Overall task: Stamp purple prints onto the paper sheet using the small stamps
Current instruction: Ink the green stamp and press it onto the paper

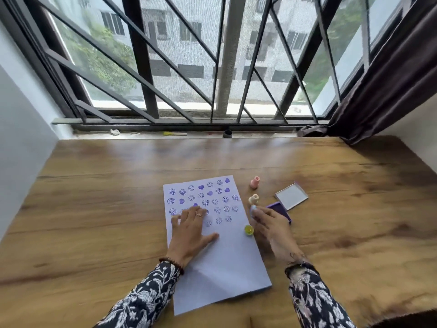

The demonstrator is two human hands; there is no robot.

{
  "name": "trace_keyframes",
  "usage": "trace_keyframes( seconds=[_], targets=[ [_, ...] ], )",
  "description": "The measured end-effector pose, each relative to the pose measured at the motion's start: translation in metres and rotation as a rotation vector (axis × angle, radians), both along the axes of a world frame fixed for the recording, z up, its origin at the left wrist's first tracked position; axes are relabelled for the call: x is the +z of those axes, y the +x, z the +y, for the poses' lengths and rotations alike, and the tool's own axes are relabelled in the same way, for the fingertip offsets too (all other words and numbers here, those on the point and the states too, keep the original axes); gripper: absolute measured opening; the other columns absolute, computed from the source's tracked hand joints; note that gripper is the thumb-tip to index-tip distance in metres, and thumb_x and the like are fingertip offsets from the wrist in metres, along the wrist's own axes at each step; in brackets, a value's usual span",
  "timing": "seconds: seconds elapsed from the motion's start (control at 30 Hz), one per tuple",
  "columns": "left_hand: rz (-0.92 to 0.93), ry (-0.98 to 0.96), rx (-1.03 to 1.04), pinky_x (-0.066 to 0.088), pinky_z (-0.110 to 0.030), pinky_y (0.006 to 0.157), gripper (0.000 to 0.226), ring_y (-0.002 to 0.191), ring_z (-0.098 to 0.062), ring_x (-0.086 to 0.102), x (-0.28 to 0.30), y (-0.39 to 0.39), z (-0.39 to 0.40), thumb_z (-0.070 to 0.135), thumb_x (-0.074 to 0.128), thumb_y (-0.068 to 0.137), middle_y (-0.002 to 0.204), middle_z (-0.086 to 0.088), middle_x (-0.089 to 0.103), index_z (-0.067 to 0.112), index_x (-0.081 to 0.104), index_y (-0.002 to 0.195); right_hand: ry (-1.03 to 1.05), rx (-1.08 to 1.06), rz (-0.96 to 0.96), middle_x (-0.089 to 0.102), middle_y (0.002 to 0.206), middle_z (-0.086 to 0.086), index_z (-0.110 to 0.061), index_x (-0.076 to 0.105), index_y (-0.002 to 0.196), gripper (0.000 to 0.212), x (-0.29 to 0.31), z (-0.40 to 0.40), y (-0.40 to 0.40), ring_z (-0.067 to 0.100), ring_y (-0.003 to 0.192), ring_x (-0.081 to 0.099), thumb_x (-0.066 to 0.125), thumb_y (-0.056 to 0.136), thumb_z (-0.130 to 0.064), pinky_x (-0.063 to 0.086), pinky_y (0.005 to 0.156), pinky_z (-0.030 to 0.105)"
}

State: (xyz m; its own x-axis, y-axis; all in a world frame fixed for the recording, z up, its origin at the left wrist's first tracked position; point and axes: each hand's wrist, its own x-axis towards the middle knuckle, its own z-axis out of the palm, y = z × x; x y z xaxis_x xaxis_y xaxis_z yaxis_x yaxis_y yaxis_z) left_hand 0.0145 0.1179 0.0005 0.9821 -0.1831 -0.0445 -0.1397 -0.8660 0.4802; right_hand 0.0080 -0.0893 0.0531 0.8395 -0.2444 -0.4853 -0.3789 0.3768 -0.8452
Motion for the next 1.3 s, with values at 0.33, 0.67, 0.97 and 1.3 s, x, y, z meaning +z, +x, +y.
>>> trace_keyframes(
  seconds=[0.33,0.67,0.97,1.3],
  targets=[
    [-0.008,-0.007,-0.281,0.032,-0.035,0.084,0.030,0.105,-0.023,0.048,0.017,0.003,-0.095,0.033,0.054,0.083,0.108,-0.007,0.056,0.020,0.056,0.109,0.105,-0.030,0.017,0.065,0.079,0.010,0.000,0.065,0.092,0.009,0.000,-0.036,-0.019,0.015,0.068,0.063,0.063,0.084,-0.001,0.057,0.055,0.015],
    [0.567,-1.228,0.307,0.049,-0.015,0.067,0.020,0.074,-0.007,0.064,0.037,0.002,-0.099,0.004,0.061,0.080,0.081,-0.001,0.070,0.004,0.065,0.099,-0.307,0.263,-0.105,0.072,0.095,0.006,-0.022,0.070,0.091,0.016,0.000,-0.041,-0.019,0.016,0.090,0.067,0.063,0.086,-0.009,0.058,0.073,0.026],
    [0.555,-1.344,0.324,0.055,-0.014,0.065,0.015,0.072,-0.008,0.068,0.042,0.000,-0.097,0.006,0.061,0.080,0.075,0.002,0.075,0.009,0.069,0.092,-0.570,0.332,-0.254,0.070,0.083,-0.007,-0.011,0.070,0.097,0.020,0.014,-0.042,-0.007,-0.012,0.072,0.064,0.068,0.079,-0.001,0.047,0.067,0.003],
    [0.561,-1.413,0.293,0.055,-0.014,0.065,0.015,0.075,-0.010,0.069,0.040,0.003,-0.107,0.009,0.067,0.071,0.078,0.000,0.076,0.010,0.071,0.086,-0.557,0.354,-0.303,0.074,0.088,0.003,-0.009,0.073,0.098,0.021,0.028,-0.054,-0.004,0.006,0.080,0.067,0.071,0.077,-0.003,0.053,0.073,0.011]
  ],
)
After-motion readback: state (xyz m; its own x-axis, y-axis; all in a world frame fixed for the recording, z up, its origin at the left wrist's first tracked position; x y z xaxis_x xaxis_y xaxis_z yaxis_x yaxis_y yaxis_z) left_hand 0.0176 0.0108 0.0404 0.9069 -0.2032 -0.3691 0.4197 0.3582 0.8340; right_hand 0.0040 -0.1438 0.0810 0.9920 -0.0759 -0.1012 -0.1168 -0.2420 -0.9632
